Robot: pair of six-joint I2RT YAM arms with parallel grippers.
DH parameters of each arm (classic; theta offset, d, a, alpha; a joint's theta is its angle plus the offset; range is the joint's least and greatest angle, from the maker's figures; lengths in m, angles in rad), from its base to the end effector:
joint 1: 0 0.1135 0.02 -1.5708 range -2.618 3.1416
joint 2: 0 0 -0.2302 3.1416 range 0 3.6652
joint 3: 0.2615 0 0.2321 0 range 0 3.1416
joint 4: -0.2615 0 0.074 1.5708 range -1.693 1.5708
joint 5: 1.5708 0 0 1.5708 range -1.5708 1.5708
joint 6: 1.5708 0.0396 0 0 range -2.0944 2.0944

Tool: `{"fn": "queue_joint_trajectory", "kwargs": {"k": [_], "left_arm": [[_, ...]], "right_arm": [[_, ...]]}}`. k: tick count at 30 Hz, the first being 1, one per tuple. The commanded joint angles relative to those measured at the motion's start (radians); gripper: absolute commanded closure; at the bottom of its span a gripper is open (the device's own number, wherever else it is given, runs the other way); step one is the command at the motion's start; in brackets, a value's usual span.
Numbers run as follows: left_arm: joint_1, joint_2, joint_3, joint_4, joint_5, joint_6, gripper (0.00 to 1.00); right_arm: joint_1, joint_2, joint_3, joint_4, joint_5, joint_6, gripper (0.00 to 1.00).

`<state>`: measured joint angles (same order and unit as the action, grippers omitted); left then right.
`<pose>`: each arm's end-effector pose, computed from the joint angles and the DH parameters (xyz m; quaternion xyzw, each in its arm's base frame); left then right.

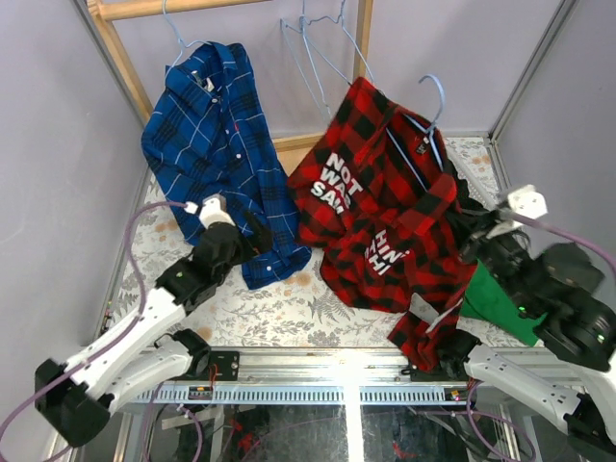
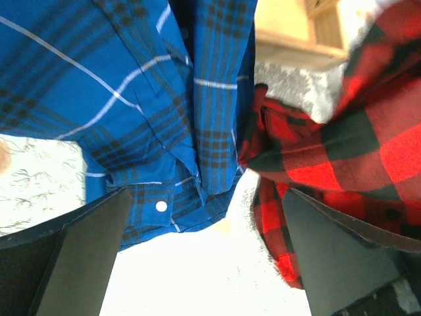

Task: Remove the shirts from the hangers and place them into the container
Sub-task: Move the shirt to the clothesline.

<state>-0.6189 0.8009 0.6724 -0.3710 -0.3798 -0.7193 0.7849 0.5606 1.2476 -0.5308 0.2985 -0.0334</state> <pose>0.1609 -0.0966 0.2565 -0.1386 0.8386 -0.1836 0.4938 0.0583 0.0418 0.4419 -0.1519 0.6345 0.1860 0.7347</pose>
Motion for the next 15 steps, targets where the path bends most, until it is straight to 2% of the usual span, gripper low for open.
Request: {"fn": "queue_joint_trajectory", "kwargs": {"k": [1,5,8,13,15], "left_arm": [[0.007,0.148,-0.030,0.184,0.078,-0.079,0.00],[0.007,0.326,-0.033,0.306,0.024,-0.145,0.00],[0.005,0.479,0.026,0.332,-0.052,-0.166,0.00],[0.002,0.708,0.164,0.264,-0.148,-0.180,0.00],[0.001,0.778,0.189,0.245,-0.192,-0.201,0.09]], "right_arm": [[-0.003,0.026,-0.034,0.066,0.152,0.056,1.00],[-0.003,0.007,-0.094,0.097,0.102,0.092,1.00],[-0.003,0.007,-0.109,0.085,0.064,0.115,1.00],[-0.003,0.007,-0.124,0.070,0.041,0.141,1.00],[-0.003,0.000,-0.137,0.077,0.027,0.147,1.00]]}}
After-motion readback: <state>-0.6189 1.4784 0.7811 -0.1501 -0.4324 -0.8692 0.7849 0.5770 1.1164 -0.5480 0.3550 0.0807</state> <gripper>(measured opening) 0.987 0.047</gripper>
